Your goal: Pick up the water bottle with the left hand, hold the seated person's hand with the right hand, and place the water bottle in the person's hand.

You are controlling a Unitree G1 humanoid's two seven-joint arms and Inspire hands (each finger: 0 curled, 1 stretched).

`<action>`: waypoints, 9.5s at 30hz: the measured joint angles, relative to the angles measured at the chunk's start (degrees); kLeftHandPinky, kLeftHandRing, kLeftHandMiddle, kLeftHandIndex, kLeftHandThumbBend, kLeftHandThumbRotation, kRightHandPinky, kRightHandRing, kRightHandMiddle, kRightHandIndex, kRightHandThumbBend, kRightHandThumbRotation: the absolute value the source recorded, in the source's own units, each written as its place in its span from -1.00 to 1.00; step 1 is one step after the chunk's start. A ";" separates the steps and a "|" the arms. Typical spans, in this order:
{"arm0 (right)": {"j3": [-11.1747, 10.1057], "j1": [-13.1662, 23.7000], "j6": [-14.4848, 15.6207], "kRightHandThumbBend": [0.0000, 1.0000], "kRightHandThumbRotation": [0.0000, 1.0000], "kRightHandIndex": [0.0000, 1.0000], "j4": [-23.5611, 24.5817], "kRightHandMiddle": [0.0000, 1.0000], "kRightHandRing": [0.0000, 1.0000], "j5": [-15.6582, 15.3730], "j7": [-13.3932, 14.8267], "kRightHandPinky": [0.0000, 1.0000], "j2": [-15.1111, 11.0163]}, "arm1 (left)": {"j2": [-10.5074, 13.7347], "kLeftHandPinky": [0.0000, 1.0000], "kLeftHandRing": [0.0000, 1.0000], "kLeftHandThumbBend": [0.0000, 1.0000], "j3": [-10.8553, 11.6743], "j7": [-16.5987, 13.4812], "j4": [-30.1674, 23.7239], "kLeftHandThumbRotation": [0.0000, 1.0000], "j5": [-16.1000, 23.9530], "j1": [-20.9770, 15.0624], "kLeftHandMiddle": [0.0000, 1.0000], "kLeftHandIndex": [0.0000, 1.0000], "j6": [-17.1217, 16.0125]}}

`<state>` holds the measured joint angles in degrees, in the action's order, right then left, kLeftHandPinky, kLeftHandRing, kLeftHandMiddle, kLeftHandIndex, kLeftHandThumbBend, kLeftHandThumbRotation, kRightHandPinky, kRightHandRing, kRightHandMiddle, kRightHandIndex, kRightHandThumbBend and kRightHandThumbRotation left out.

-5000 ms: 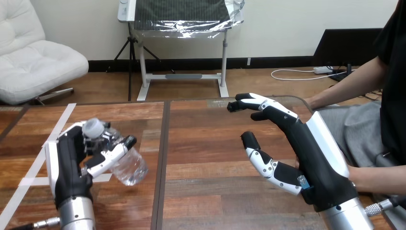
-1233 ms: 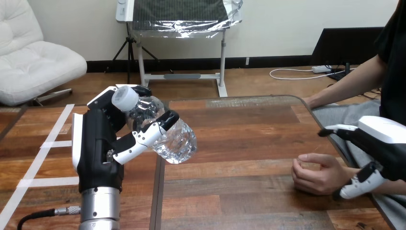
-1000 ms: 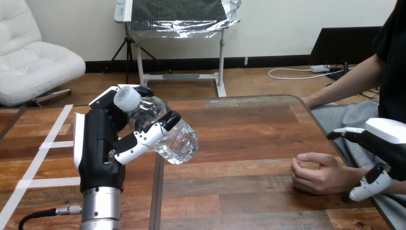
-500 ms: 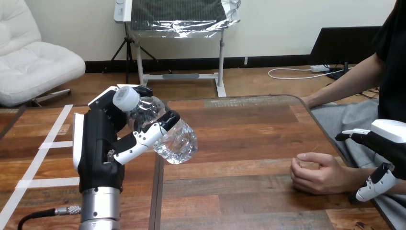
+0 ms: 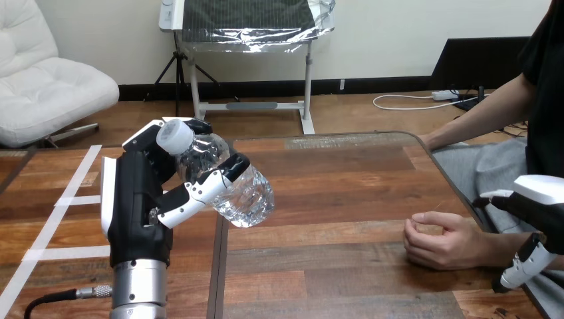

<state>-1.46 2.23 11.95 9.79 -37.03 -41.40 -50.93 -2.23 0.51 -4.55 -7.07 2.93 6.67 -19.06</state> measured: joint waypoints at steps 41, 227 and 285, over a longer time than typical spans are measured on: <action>12.93 10.20 -0.41 0.34 -1.00 0.78 -12.76 0.86 0.86 -9.24 -0.74 0.70 -0.51 | 0.08 -0.09 -0.13 0.26 0.29 0.51 0.01 -1.00 -0.10 0.06 -0.08 -0.04 -0.03; 30.42 36.71 -21.12 0.31 -1.00 0.19 -66.82 0.41 0.22 -7.65 25.70 -0.03 9.31 | 1.51 -0.17 -0.14 0.28 1.93 0.31 0.00 -1.00 0.48 0.27 -0.07 -0.02 1.45; 30.76 37.98 -21.00 0.21 -1.00 0.20 -73.87 0.17 -0.04 -7.31 34.32 -0.30 12.33 | 1.44 -0.13 -0.12 0.28 2.39 0.43 0.00 -1.00 0.04 0.27 -0.07 -0.02 1.44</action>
<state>29.30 40.21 -9.05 -64.08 -44.34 -7.08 -38.60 -0.79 2.90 -4.12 -7.07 2.97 6.94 -17.62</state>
